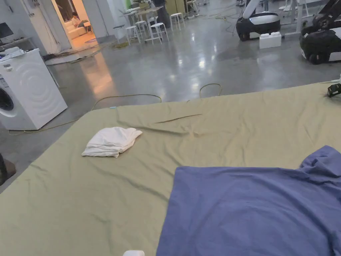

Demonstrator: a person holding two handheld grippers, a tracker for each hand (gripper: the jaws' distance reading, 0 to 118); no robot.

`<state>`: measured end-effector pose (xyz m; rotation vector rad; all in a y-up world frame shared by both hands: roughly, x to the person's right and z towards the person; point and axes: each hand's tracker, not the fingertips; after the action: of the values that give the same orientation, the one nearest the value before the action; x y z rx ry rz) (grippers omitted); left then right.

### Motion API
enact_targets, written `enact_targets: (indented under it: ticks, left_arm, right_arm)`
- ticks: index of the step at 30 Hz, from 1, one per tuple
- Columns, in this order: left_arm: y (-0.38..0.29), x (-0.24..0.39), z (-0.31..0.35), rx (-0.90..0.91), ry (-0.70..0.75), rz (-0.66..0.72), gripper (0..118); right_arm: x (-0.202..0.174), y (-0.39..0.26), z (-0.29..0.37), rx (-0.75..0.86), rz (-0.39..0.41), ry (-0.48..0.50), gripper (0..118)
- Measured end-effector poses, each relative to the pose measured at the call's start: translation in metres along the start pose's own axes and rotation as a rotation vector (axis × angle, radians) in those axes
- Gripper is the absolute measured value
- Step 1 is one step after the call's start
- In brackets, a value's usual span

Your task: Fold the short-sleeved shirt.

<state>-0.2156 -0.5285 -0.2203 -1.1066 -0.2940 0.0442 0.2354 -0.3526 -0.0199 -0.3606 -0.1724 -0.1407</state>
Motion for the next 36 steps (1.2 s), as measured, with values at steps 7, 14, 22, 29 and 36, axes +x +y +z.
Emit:
enact_targets:
  ticks: [7,14,22,29,36]
  left_arm:
    - [0.006,-0.002,-0.017,-0.08,-0.019,0.014,22]
    - [0.007,0.003,-0.026,-0.124,0.013,-0.028,21]
    - [0.003,0.008,-0.017,-0.12,-0.008,0.01,21]
    - [0.003,0.018,-0.015,-0.125,0.011,-0.01,21]
    - [0.001,0.029,0.003,-0.027,0.024,-0.092,15]
  right_arm:
    - [0.022,-0.012,-0.003,-0.068,-0.023,-0.086,0]
    - [0.069,-0.048,-0.036,-0.367,0.013,-0.183,82]
    - [0.141,-0.107,-0.109,-0.622,-0.098,-0.179,81]
    - [0.15,-0.126,-0.143,-0.723,-0.065,-0.184,54]
    - [0.128,-0.114,-0.126,-0.649,-0.034,-0.164,3]
